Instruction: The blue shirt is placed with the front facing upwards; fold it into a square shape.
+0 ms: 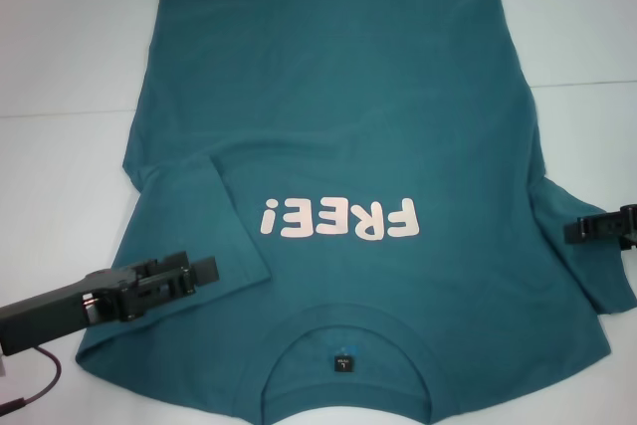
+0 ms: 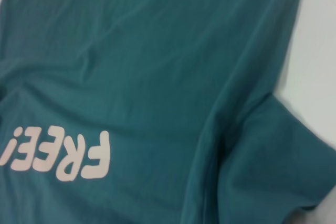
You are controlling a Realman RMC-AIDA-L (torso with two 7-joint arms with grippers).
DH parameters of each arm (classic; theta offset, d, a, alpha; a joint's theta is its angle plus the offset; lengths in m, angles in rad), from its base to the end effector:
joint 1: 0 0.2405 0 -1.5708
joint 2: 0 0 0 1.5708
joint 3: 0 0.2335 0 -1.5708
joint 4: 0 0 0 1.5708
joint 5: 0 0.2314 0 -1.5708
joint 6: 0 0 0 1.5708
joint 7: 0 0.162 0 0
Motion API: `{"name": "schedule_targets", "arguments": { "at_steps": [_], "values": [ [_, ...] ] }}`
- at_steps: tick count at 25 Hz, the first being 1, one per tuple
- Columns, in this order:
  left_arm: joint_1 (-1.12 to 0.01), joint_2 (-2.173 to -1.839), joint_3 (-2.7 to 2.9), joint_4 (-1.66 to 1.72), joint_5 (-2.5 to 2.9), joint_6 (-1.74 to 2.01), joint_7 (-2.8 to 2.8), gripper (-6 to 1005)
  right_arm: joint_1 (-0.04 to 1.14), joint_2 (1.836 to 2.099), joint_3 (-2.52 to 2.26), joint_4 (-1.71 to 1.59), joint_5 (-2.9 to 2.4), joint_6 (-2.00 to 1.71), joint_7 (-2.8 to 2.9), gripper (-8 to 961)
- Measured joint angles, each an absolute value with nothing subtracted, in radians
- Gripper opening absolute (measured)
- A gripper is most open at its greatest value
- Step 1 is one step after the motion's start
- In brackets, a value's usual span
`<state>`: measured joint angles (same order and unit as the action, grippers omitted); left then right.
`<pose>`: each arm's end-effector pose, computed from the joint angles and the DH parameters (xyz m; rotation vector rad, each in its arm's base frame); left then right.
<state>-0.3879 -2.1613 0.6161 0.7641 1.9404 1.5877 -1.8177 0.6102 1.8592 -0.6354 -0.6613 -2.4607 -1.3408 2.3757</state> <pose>-0.2695 0.3156 0.0021 -2.4294 -1.3065 -0.9529 0.3391 0.3839 0.0885 -2.0563 1.6954 0.1473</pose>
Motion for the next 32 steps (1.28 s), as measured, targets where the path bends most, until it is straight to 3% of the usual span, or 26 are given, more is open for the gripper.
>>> {"name": "schedule_targets", "arguments": {
  "at_steps": [32],
  "values": [
    [-0.39,-2.161,0.617,0.759,1.94,1.588,-1.821,766,0.617,1.857,-0.64,-0.672,-2.469,-1.421,2.383,876]
  ]
}}
